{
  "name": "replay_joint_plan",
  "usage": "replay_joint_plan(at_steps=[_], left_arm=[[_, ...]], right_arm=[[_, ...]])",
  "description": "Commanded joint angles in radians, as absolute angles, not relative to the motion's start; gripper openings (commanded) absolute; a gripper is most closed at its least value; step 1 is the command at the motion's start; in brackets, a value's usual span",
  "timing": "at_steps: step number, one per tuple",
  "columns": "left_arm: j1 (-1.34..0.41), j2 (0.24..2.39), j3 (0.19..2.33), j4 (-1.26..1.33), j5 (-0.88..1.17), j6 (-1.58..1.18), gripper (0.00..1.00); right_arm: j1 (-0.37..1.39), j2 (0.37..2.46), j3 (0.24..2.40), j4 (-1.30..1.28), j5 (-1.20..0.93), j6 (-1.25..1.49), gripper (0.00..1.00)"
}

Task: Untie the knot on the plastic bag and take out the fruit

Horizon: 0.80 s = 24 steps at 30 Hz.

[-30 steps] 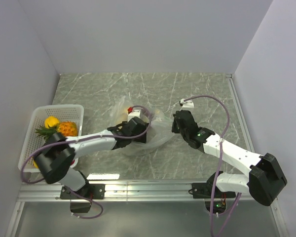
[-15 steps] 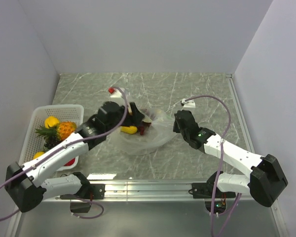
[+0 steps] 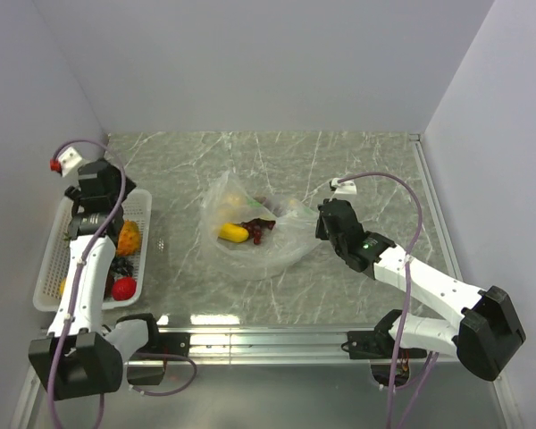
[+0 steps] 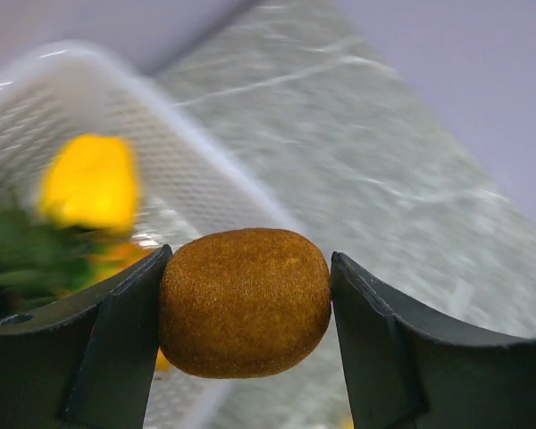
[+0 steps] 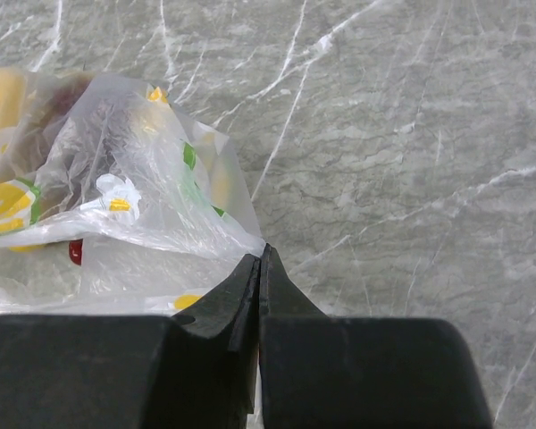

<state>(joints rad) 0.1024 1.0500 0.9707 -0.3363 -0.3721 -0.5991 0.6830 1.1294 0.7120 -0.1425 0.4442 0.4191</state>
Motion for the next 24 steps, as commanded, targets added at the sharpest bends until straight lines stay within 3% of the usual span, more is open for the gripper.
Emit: replay_joint_plan(at_steps=[1,6,9,10,13,19,24], left_arm=[[0.161,1.057,0.902,-0.367,-0.44,-0.614,0.21],[0.199,1.057,0.858,-0.357,-0.56,-0.606,0.33],[0.199,1.063,0.861,-0.359,-0.581,-0.597,0.61],[0.199,1.063,0.856,-0.359,-0.581,-0.597,0.77],[0.199,1.06,0.854,-0.362,-0.592,-0.595,0.97],[0.201,1.046,0.879,-0.373,-0.557,-0.588,0.99],[0.116,0.999,0.905,-0.364,-0.339,-0.539,0.97]], right_arm=[[0.684,1.109,0.707,-0.132,0.46,0.4,0.0],[0.686,1.108,0.703,-0.132,0.449,0.399,0.0],[0.686,1.114,0.699,-0.127,0.443,0.397,0.0],[0.687,1.114,0.701,-0.126,0.443,0.397,0.0],[0.686,1.117,0.703,-0.127,0.44,0.396,0.0],[0.686,1.115,0.703,-0.129,0.442,0.394,0.0],[0.686,1.115,0.706,-0.129,0.451,0.393,0.0]])
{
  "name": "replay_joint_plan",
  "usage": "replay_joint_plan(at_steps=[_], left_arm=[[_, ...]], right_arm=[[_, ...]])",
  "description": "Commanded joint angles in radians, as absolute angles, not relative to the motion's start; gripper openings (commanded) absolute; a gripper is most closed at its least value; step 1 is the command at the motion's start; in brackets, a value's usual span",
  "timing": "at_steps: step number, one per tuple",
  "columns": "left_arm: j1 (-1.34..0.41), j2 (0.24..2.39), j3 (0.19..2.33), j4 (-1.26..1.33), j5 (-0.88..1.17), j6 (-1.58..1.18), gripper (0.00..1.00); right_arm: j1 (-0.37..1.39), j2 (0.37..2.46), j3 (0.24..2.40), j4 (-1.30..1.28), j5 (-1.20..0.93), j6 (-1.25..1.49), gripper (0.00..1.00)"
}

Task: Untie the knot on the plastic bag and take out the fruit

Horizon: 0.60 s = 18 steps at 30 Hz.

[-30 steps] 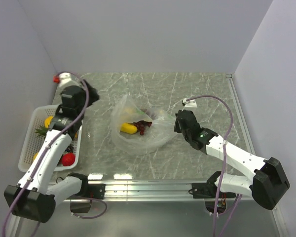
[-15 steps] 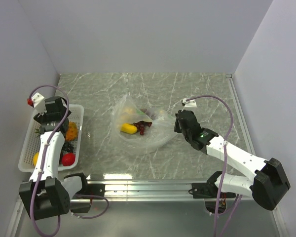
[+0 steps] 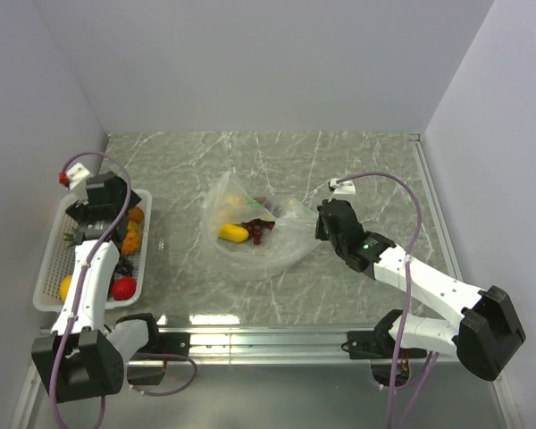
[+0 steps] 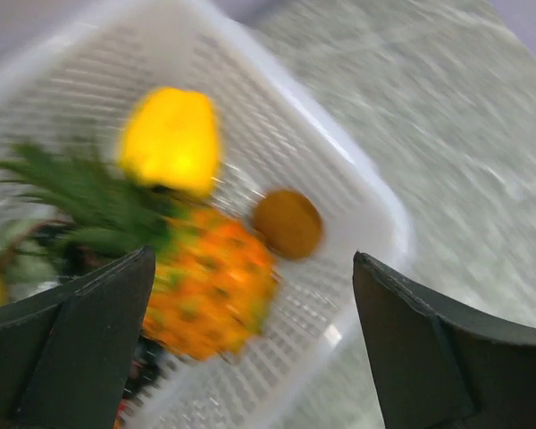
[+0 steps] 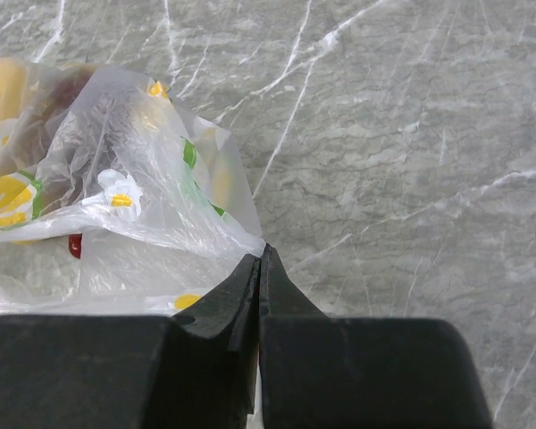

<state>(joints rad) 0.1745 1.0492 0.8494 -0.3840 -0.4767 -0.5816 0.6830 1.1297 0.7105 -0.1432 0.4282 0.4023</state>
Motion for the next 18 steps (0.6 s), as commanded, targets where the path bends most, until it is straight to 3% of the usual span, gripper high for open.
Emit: replay_joint_plan(at_steps=[1,5,8,10,14,18], left_arm=[[0.083,0.991,0.911,-0.371,-0.301,-0.526,0.96],[-0.189,0.937,0.946,-0.373,-0.181,-0.529,0.93],[-0.41,0.931,0.989,-0.361,-0.152,-0.522,0.83],[-0.519,0.965,1.032,-0.36,-0.152,-0.494,0.81],[-0.858,1.08,1.113,-0.36,-0.271,-0.434,0.78],[-0.974,1.269,1.181,-0.371,-0.373,-0.455,0.77]], right_arm=[[0.686,1.114,0.706,-0.13,0.459,0.391,0.0],[0.686,1.103,0.712,-0.13,0.48,0.38,0.0],[0.687,1.098,0.715,-0.129,0.485,0.37,0.0],[0.686,1.1,0.719,-0.13,0.485,0.371,0.0],[0.687,1.092,0.719,-0.133,0.479,0.373,0.0],[0.687,1.088,0.721,-0.138,0.479,0.376,0.0]])
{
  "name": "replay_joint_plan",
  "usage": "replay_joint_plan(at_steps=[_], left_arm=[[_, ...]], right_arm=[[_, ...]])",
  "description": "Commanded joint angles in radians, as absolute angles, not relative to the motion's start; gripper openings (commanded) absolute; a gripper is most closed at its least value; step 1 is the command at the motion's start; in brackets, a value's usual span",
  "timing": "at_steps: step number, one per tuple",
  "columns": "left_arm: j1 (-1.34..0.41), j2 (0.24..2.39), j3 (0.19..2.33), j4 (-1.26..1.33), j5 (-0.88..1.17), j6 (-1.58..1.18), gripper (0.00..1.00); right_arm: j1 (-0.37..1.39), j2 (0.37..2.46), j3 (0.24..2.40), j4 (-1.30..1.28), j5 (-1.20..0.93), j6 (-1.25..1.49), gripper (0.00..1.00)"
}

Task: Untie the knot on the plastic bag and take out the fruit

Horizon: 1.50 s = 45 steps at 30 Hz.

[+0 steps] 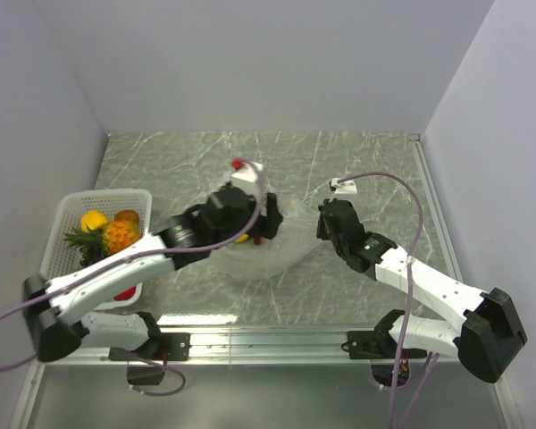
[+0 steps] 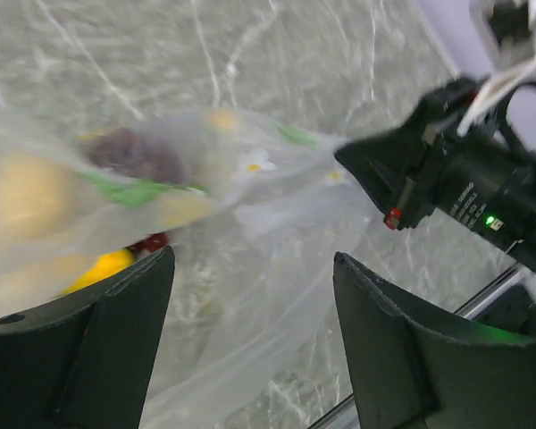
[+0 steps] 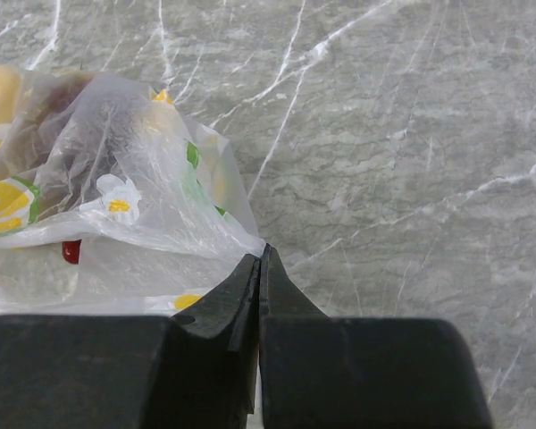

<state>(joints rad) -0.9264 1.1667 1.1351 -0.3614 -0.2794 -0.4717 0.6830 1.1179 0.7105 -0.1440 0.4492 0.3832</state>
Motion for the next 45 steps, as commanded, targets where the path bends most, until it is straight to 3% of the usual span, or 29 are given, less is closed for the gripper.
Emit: replay_joint_plan(at_steps=[1,7,13,18,25,33,36,39,41,42,45], left_arm=[[-0.983,1.299,1.187,-0.377,-0.383,-0.465,0.76],[-0.996,1.48,1.18,-0.425,-0.466,-0.595,0.7],[-0.894,1.575,1.121,-0.476,-0.59,-0.713,0.66],[-0.787,1.566,1.045,-0.395,-0.653,-0.807,0.72],[-0.703,1.675,1.025,-0.29,-0.551,-0.822,0.89],[-0.696,1.74,0.999,-0.261,-0.396,-0.876,0.91],[-0.699,1.694,0.945,-0.256,-0.367,-0.9,0.83],[-0.704,1.637,0.882,-0.224,-0.373,-0.9,0.68],[-0.703,1.612,0.859,-0.21,-0.386,-0.894,0.54],[-0.703,1.594,0.844,-0.204,-0.406,-0.887,0.41],[-0.704,1.54,0.836,-0.202,-0.425,-0.842,0.13]], right_arm=[[0.687,1.086,0.721,-0.138,0.479,0.377,0.0],[0.689,1.066,0.713,-0.149,0.474,0.382,0.0],[0.689,1.058,0.7,-0.147,0.468,0.393,0.0],[0.689,1.061,0.699,-0.143,0.468,0.391,0.0],[0.692,1.066,0.703,-0.141,0.451,0.394,0.0],[0.695,1.065,0.698,-0.149,0.451,0.4,0.0],[0.696,1.062,0.698,-0.152,0.459,0.399,0.0],[0.695,1.065,0.695,-0.143,0.462,0.397,0.0],[0.696,1.072,0.698,-0.141,0.459,0.397,0.0],[0.695,1.077,0.704,-0.141,0.459,0.397,0.0],[0.696,1.077,0.713,-0.146,0.462,0.396,0.0]])
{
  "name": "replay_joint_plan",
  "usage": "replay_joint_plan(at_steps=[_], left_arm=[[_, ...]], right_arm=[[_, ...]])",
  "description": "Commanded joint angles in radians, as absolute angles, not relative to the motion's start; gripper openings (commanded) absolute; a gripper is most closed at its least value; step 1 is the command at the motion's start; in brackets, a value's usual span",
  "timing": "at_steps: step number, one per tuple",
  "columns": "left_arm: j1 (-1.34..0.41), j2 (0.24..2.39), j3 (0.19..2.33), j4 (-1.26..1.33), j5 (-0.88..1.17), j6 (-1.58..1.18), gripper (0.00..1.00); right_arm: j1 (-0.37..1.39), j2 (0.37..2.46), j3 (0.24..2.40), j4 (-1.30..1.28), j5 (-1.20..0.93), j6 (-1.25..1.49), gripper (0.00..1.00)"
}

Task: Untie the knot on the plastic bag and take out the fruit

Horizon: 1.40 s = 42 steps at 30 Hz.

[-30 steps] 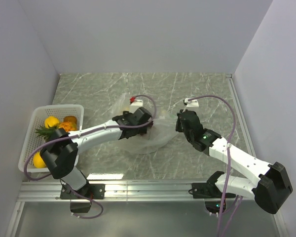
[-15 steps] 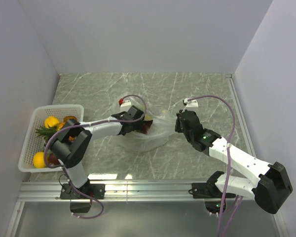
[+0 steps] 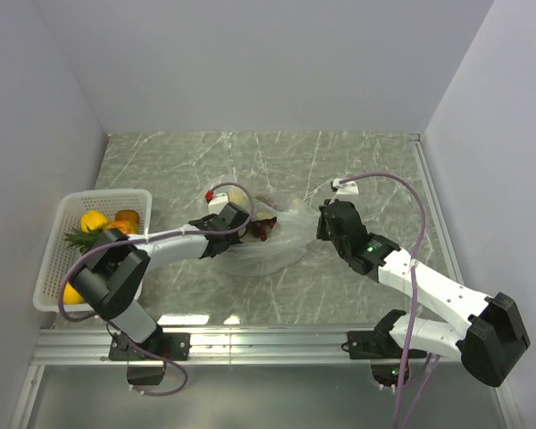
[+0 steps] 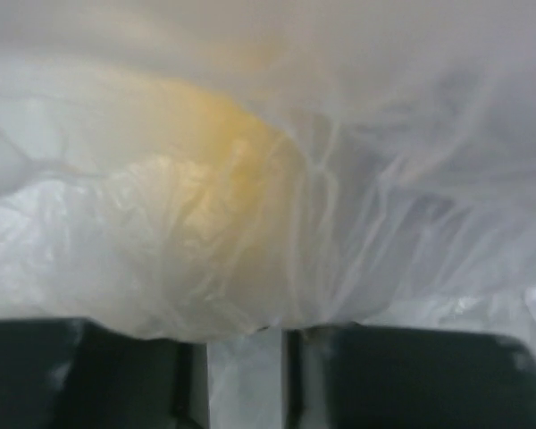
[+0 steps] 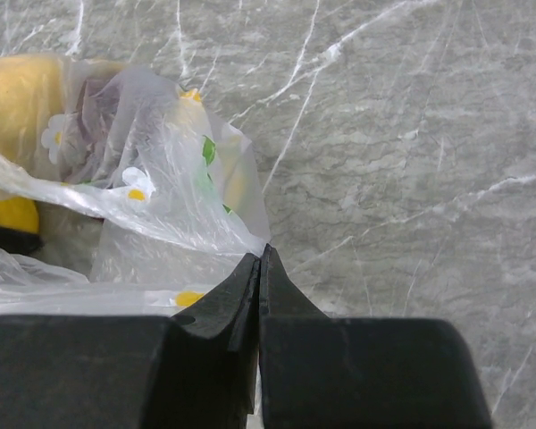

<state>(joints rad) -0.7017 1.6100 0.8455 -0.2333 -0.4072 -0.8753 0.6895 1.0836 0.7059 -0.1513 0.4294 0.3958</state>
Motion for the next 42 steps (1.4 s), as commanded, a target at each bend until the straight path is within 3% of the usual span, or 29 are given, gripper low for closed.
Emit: replay_joint_plan(at_steps=[1,6,11,20,26,32,38,41,42], left_arm=[[-0.703,1.523,0.838,-0.195,-0.422,-0.824,0.1],[-0.729,1.41,0.848,-0.189,-0.332,-0.657,0.01],[-0.822,1.356,0.847,-0.21,-0.186,-0.522,0.01],[-0.896,1.234,0.763,-0.203,-0.097,-0.495,0.01],[-0.896,1.011,0.756,-0.117,-0.049,-0.465,0.0],[-0.861,0.937,0.866,-0.034,-0.225,-0.454,0.01],[-0.718,0.95,0.891,0.116,-0.236,-0.564,0.01],[-0.692,0.919,0.885,0.132,-0.371,-0.623,0.01],[-0.684,0.908,0.887,0.07,-0.509,-0.636,0.01]], right_arm=[[0.696,1.074,0.713,-0.144,0.466,0.393,0.0],[0.695,1.057,0.727,-0.155,0.498,0.376,0.0],[0.696,1.074,0.764,-0.153,0.518,0.365,0.0],[0.672,1.155,0.906,-0.167,0.592,0.337,0.0],[0.649,1.173,0.91,-0.184,0.566,0.342,0.0],[0.657,1.157,0.832,-0.172,0.505,0.385,0.0],[0.681,1.143,0.775,-0.172,0.466,0.419,0.0],[0.699,1.131,0.755,-0.176,0.466,0.431,0.0],[0.706,1.128,0.749,-0.176,0.466,0.433,0.0]])
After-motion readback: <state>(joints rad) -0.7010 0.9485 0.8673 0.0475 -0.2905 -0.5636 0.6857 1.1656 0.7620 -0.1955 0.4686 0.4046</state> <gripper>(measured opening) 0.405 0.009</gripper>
